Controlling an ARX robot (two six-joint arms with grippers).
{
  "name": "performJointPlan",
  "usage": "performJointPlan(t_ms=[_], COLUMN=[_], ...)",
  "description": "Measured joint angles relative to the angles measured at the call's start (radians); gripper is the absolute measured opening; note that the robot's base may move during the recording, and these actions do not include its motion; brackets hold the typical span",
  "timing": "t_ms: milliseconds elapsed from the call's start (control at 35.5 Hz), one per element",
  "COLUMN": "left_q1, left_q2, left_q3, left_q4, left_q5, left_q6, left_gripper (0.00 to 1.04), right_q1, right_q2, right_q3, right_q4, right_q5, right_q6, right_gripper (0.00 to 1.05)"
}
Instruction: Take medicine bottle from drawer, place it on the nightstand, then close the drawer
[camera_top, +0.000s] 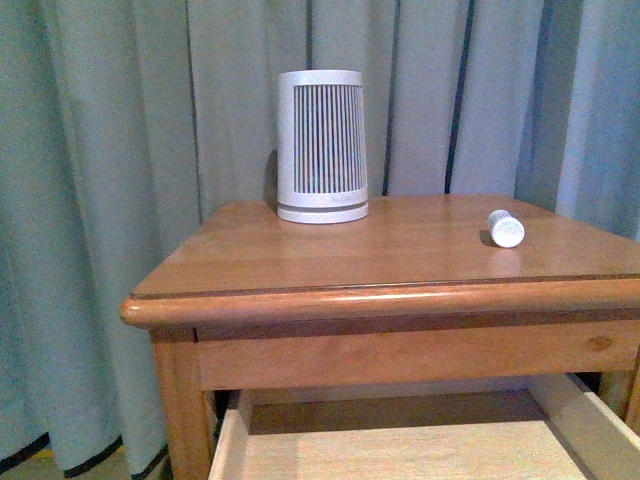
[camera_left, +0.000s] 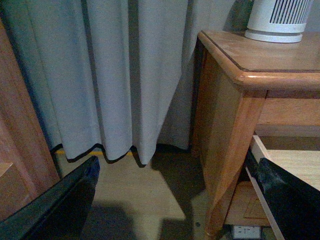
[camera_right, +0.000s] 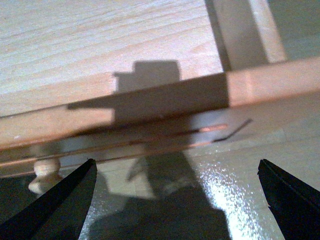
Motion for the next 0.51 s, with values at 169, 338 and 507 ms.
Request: performJointPlan(t_ms=[169,338,507], left_q1=[0.000,0.000,0.000], left_q2=[0.000,0.000,0.000], left_q3=[0.000,0.000,0.000], left_q4=[0.000,0.000,0.000], left_q5=[0.000,0.000,0.000], left_q6=[0.000,0.000,0.000], left_gripper=[0.98,0.98,0.98], right_q1=[-0.032,-0.077,-0.105], right_q2=[0.260,0.541,0.693], right_q3=[0.036,0.191,0.315], right_q4=[0.257,0.521,0.644], right_q5=[-0.002,0.030,0.034], right_q6=[-0.098,-0.228,-0.322], right_gripper=[0.98,0.98,0.98])
